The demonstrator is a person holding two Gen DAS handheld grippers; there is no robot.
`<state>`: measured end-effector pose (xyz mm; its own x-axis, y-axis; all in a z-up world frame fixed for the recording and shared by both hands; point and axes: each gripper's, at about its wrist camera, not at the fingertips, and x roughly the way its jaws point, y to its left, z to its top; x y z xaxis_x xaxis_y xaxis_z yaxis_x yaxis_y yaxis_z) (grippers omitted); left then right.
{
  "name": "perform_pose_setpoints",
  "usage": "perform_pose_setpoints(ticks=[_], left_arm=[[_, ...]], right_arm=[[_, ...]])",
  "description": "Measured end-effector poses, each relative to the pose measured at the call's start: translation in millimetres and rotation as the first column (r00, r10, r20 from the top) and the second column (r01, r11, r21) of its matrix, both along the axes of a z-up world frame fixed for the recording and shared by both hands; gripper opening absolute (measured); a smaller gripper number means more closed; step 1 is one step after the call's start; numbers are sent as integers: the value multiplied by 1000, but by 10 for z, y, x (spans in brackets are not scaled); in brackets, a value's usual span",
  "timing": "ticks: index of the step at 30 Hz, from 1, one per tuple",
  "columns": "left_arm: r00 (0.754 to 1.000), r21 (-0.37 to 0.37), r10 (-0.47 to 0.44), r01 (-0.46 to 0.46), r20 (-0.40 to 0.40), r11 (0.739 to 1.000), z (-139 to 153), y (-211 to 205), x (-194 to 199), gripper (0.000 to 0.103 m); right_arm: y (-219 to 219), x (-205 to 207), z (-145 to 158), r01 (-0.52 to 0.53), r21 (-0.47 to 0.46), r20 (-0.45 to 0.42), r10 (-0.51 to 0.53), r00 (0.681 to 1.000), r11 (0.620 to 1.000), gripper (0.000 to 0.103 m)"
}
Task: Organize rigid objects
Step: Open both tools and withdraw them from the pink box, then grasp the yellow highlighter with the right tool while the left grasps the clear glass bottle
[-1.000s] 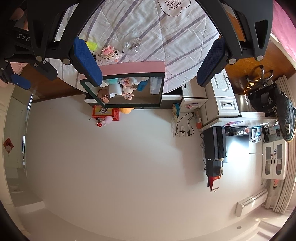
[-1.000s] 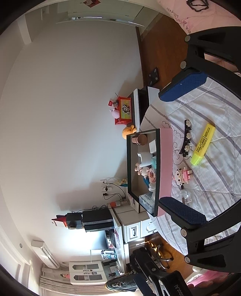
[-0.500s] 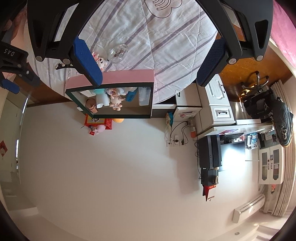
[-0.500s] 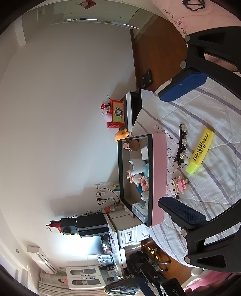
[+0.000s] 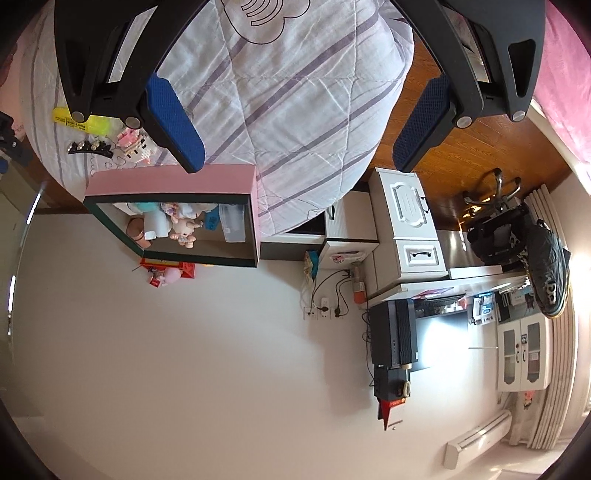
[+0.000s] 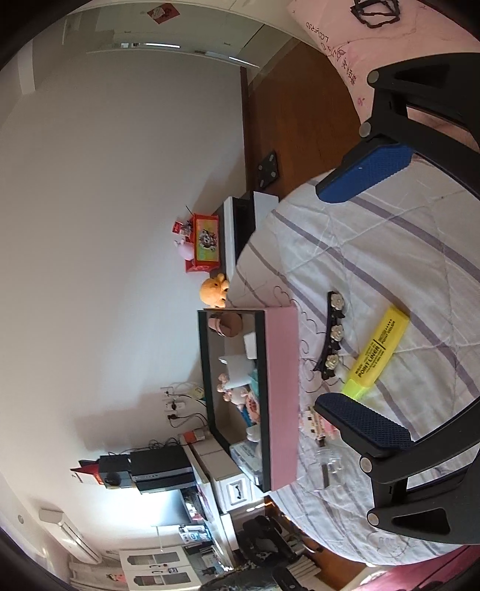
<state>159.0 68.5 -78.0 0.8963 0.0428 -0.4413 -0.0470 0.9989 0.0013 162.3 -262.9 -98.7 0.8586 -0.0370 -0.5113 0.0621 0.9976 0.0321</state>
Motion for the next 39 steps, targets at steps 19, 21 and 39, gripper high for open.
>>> perform_pose_setpoints(ticks=[19,21,39], left_arm=[[977,66,-162,173,-139,983,-301,-634,228,103],[974,71,-165,178,-154,982,-330,-672,259,103],[906,97,-246,295,-344,951,-693,-1261,889,83]], right_arm=[[482,655,-629,-354,-62,-328,316,890,933,35],[468,606,-613,-352,-65,-318,315,894,934,27],[134,578,-583,-210,42,-259,214,942,977,27]])
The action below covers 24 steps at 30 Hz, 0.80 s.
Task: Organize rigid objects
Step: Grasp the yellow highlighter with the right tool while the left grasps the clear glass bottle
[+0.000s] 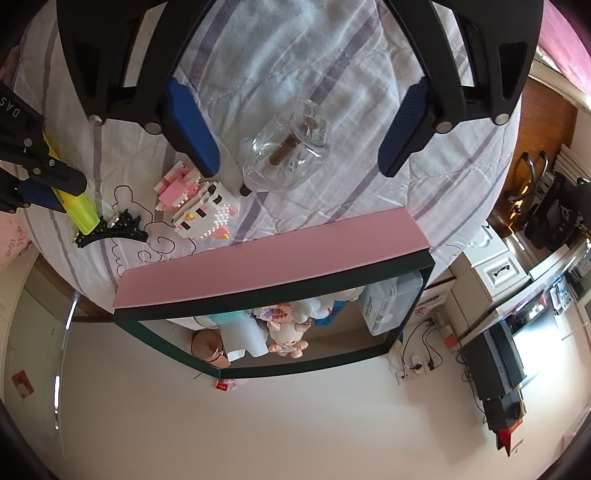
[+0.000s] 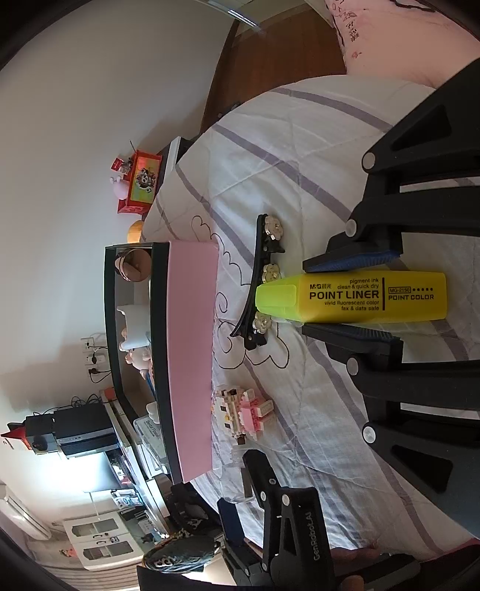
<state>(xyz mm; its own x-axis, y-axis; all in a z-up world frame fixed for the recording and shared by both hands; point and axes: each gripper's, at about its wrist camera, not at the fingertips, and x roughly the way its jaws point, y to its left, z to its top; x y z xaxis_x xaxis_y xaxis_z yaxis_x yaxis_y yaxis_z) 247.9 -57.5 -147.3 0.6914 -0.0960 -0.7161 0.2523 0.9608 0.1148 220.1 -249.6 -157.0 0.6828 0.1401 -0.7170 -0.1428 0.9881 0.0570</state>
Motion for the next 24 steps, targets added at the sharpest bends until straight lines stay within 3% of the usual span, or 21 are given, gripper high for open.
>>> perform_pose_setpoints(ticks=[4,6,9,13,14,24], left_arm=[[1000,-7,-5,5,-20,1000,-41,-23,35,71],[1000,-12,-8,8,-21,1000,-46,-26,42,50],[1000,-22,-16,16,-25,1000,-52,-25,47,38],[1000,-43,-6,6,-3,999,1,43,-15,37],[1000,-50,-6,6,1,999,13,55,-29,30],[999,-74,7,-5,33,997,112,273,-280,31]], right_arm=[[-6,-5,-3,1,6,-2,-1,1000,1000,28],[-4,-4,0,4,7,-2,-4,1000,1000,28],[1,-8,0,5,4,-2,-5,1000,1000,28],[14,-4,-2,6,-5,1,-6,1000,1000,27],[16,-12,4,9,-8,7,-9,1000,1000,27],[73,-58,70,12,-18,28,-12,1000,1000,27]])
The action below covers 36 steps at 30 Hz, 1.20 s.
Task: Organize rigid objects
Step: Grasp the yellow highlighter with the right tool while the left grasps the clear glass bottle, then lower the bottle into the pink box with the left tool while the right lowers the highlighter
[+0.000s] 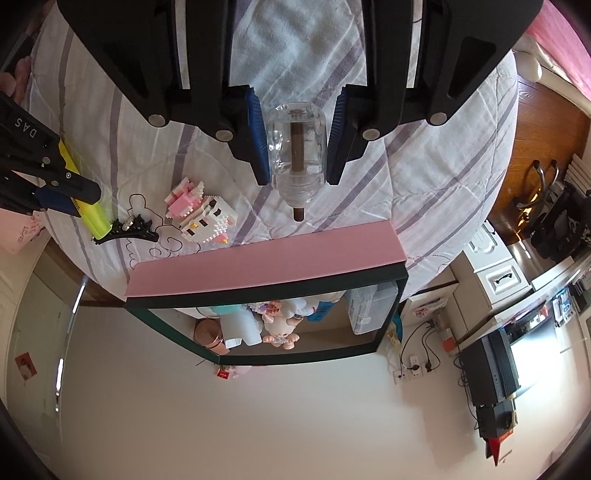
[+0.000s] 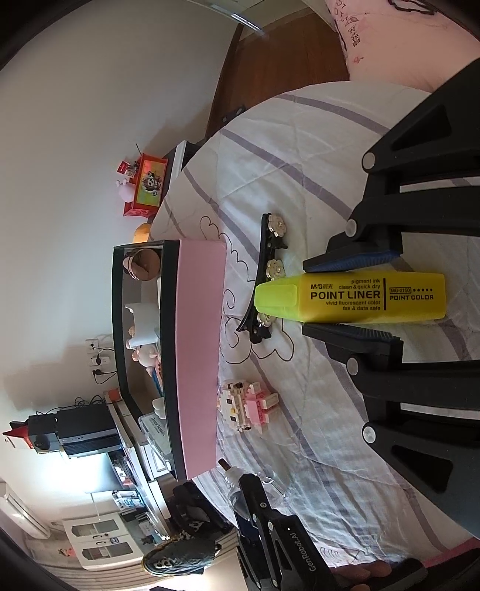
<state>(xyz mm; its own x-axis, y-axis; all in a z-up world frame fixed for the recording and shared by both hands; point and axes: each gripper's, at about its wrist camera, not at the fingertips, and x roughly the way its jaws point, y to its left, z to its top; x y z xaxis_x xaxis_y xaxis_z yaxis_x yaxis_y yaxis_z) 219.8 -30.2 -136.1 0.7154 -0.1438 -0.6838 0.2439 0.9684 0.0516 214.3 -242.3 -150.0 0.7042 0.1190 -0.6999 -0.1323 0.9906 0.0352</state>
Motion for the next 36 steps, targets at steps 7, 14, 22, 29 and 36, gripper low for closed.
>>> perform_pose_setpoints(ticks=[7,14,22,29,36], left_arm=[[1000,-42,19,-19,-14,999,-32,222,-166,31],[999,-83,32,-30,21,996,42,239,-234,31],[990,-99,-37,51,136,994,579,124,-294,31],[966,-35,-77,89,247,995,1121,-104,95,31],[982,-68,-107,119,154,991,1200,-221,1043,31]], right_arm=[[62,7,4,-7,-10,-1,7,1000,1000,27],[102,-4,39,-13,-17,0,13,1000,1000,27],[188,18,423,-64,-4,68,64,996,998,27],[286,395,920,-117,0,137,116,984,993,28],[340,1185,1153,-109,-23,114,111,987,994,28]])
